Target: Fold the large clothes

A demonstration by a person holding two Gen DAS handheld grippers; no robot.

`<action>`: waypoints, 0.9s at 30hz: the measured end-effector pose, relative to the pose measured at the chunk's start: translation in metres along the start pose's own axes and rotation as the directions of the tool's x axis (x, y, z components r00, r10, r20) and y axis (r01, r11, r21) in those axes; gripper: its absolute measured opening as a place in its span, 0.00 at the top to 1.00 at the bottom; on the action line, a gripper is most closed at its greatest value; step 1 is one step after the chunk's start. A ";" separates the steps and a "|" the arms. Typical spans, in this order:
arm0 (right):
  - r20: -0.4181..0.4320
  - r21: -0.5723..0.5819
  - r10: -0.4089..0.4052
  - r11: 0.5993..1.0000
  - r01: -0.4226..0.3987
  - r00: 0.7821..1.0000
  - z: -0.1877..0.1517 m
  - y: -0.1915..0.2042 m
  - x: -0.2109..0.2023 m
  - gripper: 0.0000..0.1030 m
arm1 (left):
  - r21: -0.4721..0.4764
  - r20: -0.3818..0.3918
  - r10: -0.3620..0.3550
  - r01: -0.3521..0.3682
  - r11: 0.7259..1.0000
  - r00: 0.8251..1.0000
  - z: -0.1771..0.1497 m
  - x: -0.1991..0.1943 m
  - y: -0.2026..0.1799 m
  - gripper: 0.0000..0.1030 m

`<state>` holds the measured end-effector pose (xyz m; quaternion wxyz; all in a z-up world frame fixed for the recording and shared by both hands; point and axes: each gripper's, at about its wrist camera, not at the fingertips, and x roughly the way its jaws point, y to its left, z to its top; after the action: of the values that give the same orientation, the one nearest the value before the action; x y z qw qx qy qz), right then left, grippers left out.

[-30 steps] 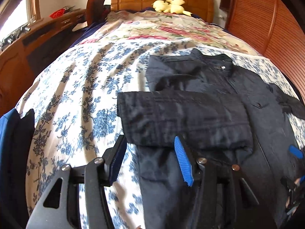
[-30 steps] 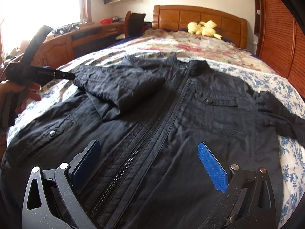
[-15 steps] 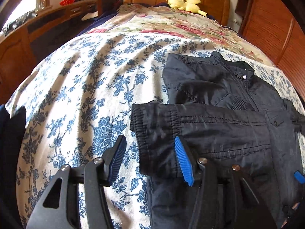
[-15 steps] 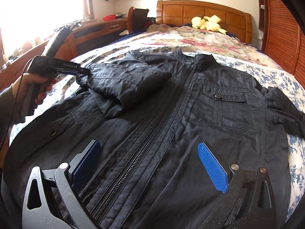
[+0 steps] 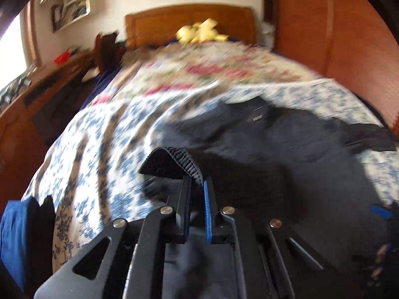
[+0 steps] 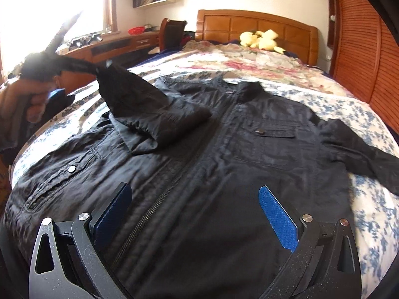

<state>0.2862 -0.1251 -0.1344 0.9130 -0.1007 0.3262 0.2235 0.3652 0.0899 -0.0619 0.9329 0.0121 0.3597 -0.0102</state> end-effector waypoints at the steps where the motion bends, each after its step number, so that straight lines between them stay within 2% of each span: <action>1: 0.004 0.004 -0.007 1.000 0.007 1.000 -0.001 -0.003 -0.004 0.00 | 0.017 0.021 -0.023 0.023 1.000 0.999 0.004 -0.013 -0.014 0.94; 5: 0.021 0.033 -0.050 0.998 0.049 0.999 -0.010 -0.023 -0.029 0.00 | 0.084 0.084 -0.106 0.099 0.992 0.991 0.012 -0.059 -0.065 0.94; 10: 0.033 0.072 -0.104 0.992 0.102 0.994 -0.024 -0.046 -0.056 0.00 | 0.163 0.072 -0.146 0.133 0.978 0.987 0.007 -0.091 -0.107 0.90; 12: 0.036 0.079 -0.115 0.991 0.112 0.993 -0.026 -0.051 -0.062 0.00 | 0.196 0.065 -0.180 0.164 0.967 0.982 0.000 -0.103 -0.121 0.84; 14: 0.039 0.084 -0.127 0.989 0.124 0.991 -0.026 -0.055 -0.066 0.00 | 0.210 0.058 -0.205 0.189 0.959 0.977 -0.007 -0.113 -0.127 0.74; 17: 0.052 0.099 -0.136 0.986 0.131 0.989 -0.018 -0.062 -0.069 0.00 | 0.216 0.069 -0.254 0.234 0.948 0.965 -0.020 -0.129 -0.131 0.70; 21: 0.068 0.107 -0.119 0.988 0.111 0.991 -0.011 -0.060 -0.068 0.00 | 0.189 0.074 -0.266 0.249 0.950 0.961 -0.038 -0.133 -0.126 0.63; 27: 0.043 0.066 -0.073 0.995 0.070 0.996 -0.008 -0.036 -0.051 0.00 | 0.100 0.079 -0.227 0.219 0.971 0.971 -0.076 -0.115 -0.094 0.61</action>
<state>0.2640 -0.1771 -0.1067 0.9303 -0.0779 0.3087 0.1822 0.2268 -0.0009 -0.0424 0.9395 0.0132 0.3158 -0.1318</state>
